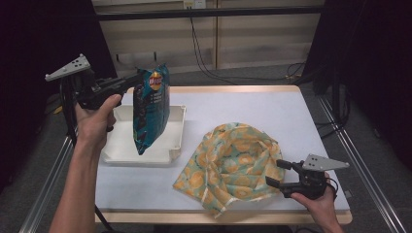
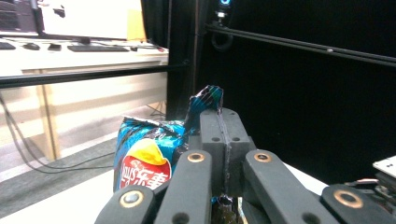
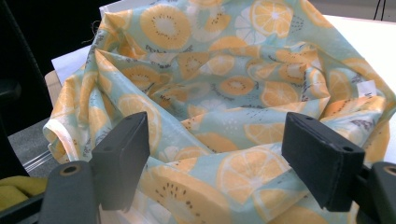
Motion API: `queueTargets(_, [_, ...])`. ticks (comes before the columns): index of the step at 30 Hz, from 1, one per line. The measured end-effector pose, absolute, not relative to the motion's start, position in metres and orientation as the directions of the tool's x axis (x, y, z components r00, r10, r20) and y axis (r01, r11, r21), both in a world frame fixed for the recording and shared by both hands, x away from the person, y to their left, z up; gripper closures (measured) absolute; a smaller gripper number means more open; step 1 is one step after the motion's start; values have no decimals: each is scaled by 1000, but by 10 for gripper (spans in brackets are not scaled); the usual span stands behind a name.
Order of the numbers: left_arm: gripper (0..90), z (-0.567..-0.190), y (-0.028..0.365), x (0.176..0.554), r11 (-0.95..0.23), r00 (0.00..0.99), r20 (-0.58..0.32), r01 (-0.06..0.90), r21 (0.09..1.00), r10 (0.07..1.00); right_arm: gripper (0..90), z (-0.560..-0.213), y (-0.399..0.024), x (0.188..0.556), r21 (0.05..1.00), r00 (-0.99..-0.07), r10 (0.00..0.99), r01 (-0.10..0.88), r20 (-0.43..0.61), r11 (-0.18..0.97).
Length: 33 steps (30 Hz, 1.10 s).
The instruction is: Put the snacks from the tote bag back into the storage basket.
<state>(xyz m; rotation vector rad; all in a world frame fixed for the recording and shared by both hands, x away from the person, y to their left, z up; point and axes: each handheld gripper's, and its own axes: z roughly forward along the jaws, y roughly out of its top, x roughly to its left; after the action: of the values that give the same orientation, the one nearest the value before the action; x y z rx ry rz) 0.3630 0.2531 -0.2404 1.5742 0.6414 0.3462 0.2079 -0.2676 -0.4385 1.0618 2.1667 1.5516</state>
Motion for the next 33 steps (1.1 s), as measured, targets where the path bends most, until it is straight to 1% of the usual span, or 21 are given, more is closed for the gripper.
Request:
queueTargets(9, [900, -257, 271, 376, -15, 745, -170, 235, 972, 645, 232, -439, -274, 209, 902, -682, 705, 407, 197, 142])
queueTargets(13, [900, -263, 276, 380, 8, 724, -177, 230, 973, 667, 230, -439, -272, 210, 904, -693, 696, 400, 190, 152])
queueTargets(18, [900, -270, 282, 387, 3, 698, -179, 245, 970, 693, 229, -439, -271, 210, 903, -694, 694, 402, 192, 153])
queueTargets(22, [900, -278, 283, 393, -7, 687, -179, 259, 966, 705, 229, -439, -271, 210, 903, -695, 693, 402, 192, 153])
queueTargets(25, [900, -285, 284, 399, 15, 677, -205, 275, 961, 707, 228, -440, -270, 211, 902, -701, 687, 402, 191, 159])
queueTargets(31, [900, -296, 287, 406, 39, 671, -223, 279, 960, 707, 227, -439, -267, 212, 903, -707, 681, 399, 193, 159])
queueTargets(33, [900, -300, 289, 407, 35, 656, -224, 289, 957, 721, 227, -439, -267, 212, 903, -708, 679, 399, 192, 160])
